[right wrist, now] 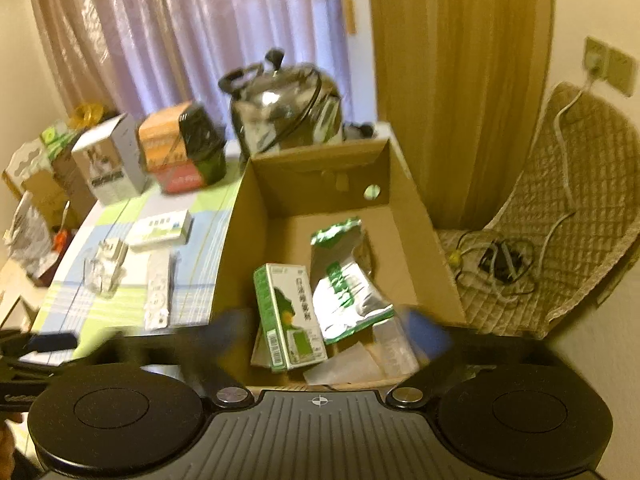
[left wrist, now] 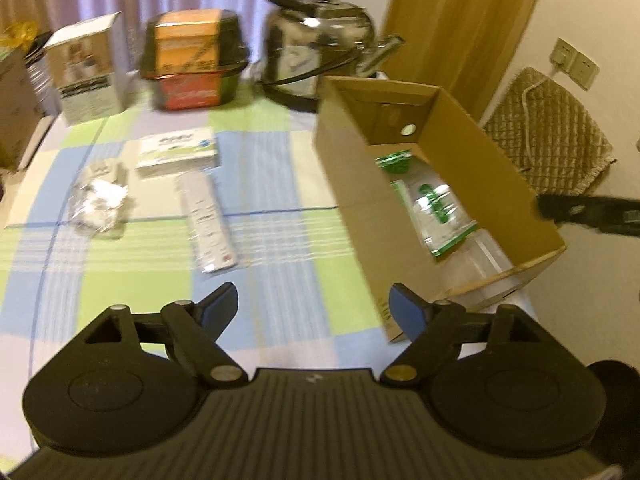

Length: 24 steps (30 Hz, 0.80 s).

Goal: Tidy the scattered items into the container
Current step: 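Withdraw both tools from the cardboard box back toward the table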

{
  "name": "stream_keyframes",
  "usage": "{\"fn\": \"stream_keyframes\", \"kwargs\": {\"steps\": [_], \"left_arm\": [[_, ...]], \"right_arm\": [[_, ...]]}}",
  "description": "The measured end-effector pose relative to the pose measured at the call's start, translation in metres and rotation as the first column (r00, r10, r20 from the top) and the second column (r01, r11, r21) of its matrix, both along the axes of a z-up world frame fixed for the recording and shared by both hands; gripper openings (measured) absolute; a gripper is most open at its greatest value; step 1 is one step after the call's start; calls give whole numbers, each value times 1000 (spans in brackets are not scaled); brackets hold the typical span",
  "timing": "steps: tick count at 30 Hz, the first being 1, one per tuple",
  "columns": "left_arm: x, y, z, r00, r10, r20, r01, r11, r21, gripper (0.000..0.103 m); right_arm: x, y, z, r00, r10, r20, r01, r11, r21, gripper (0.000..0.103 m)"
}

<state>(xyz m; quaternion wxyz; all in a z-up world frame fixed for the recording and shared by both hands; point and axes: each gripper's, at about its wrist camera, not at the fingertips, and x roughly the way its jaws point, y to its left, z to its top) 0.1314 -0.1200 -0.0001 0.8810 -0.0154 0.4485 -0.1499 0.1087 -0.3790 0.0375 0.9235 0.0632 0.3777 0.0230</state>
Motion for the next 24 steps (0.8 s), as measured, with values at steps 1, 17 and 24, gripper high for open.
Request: {"fn": "stream_keyframes", "kwargs": {"steps": [1, 17, 24], "left_arm": [[-3, 8, 0, 1000, 11, -2, -11, 1000, 2, 82], [-51, 102, 13, 987, 156, 36, -158, 986, 55, 102], [-72, 136, 19, 977, 203, 63, -208, 974, 88, 102]], "right_arm": [[-3, 3, 1, 1000, 8, 4, -8, 1000, -5, 103], [-47, 77, 15, 994, 112, 17, -113, 993, 44, 103], [-57, 117, 12, 983, 181, 8, -181, 981, 64, 103]]}}
